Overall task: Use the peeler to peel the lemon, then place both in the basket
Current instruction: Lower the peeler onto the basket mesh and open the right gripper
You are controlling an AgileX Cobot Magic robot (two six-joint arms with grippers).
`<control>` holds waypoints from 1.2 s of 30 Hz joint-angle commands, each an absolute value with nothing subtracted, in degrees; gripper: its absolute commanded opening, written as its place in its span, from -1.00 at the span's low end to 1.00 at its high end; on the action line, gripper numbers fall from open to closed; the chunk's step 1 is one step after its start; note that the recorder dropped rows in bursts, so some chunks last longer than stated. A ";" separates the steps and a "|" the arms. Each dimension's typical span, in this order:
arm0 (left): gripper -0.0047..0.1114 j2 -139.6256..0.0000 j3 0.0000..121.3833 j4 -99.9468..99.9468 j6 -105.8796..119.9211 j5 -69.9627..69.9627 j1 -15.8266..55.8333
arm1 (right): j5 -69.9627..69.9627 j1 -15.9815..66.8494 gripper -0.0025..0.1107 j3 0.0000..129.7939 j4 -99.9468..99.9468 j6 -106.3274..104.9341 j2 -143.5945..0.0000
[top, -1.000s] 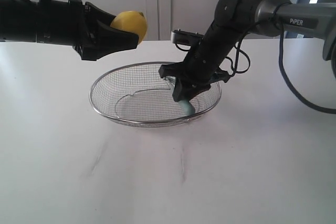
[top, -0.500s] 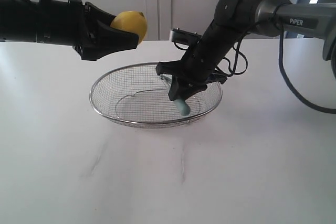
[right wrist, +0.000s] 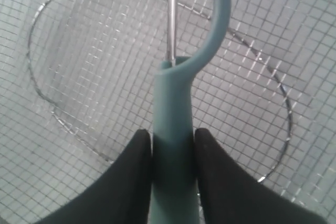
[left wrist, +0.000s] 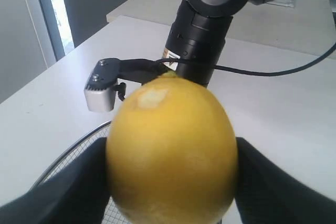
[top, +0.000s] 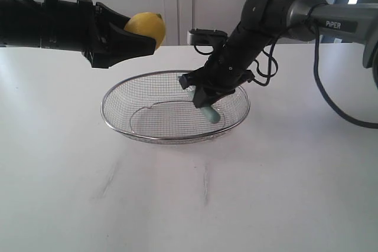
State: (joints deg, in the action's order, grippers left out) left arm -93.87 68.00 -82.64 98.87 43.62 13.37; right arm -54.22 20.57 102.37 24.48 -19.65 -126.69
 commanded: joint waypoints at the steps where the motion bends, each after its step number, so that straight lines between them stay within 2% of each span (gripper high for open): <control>1: -0.92 -93.50 68.05 -84.30 98.76 44.63 13.25 | -55.03 20.66 -0.96 102.63 21.34 -24.75 -127.75; 10: -0.92 -93.50 68.05 -84.30 98.76 44.63 13.25 | -56.13 20.66 -0.96 102.63 22.45 -16.24 -128.20; 36: -0.92 -93.50 68.05 -84.30 98.89 44.63 13.25 | -54.63 20.66 -0.96 102.63 23.34 -18.03 -129.17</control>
